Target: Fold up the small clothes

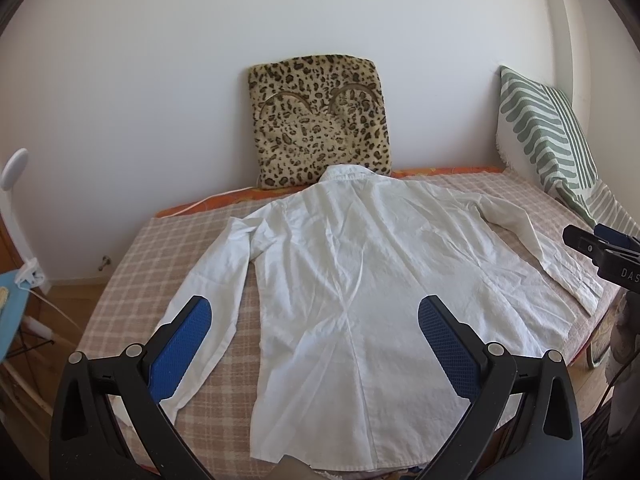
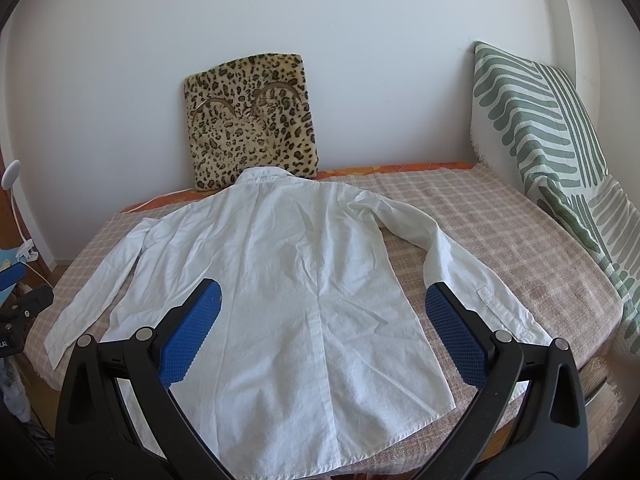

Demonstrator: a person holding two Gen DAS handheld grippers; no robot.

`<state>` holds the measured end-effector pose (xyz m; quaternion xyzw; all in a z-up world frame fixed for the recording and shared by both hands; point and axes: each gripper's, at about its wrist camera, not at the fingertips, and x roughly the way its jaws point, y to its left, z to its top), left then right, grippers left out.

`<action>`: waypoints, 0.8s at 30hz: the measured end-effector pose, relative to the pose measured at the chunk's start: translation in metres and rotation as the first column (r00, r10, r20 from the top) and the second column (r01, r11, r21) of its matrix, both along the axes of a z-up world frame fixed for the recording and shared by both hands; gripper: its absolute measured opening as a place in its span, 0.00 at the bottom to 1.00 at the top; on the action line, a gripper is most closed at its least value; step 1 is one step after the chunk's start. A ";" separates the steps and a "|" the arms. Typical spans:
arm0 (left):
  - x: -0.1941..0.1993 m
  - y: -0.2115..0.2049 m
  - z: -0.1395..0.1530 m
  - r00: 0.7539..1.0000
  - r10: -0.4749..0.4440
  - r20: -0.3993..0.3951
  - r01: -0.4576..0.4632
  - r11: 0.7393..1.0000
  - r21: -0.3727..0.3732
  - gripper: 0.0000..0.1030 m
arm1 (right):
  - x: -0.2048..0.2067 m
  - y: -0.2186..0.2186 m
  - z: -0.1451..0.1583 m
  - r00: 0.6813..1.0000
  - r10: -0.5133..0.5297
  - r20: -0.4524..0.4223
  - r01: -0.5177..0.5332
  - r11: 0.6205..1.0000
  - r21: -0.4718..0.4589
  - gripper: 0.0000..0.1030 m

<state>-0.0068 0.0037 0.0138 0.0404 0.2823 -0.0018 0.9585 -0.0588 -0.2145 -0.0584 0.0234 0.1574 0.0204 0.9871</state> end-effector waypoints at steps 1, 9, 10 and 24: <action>0.000 0.000 0.000 1.000 0.000 0.000 0.000 1.000 -0.001 1.00 | 0.000 0.000 0.000 1.000 0.000 -0.001 0.000 1.000 0.001 1.00; 0.001 0.000 0.001 1.000 0.000 0.000 0.000 1.000 -0.002 1.00 | 0.002 0.001 -0.003 1.000 0.001 -0.005 -0.001 1.000 0.008 1.00; 0.001 -0.001 0.001 1.000 0.000 -0.001 0.000 1.000 -0.002 1.00 | 0.003 0.001 -0.003 1.000 0.002 -0.007 -0.002 1.000 0.011 1.00; 0.000 -0.001 0.001 1.000 0.003 -0.005 -0.003 1.000 -0.004 1.00 | 0.003 0.000 -0.003 1.000 0.007 -0.015 -0.007 1.000 0.028 1.00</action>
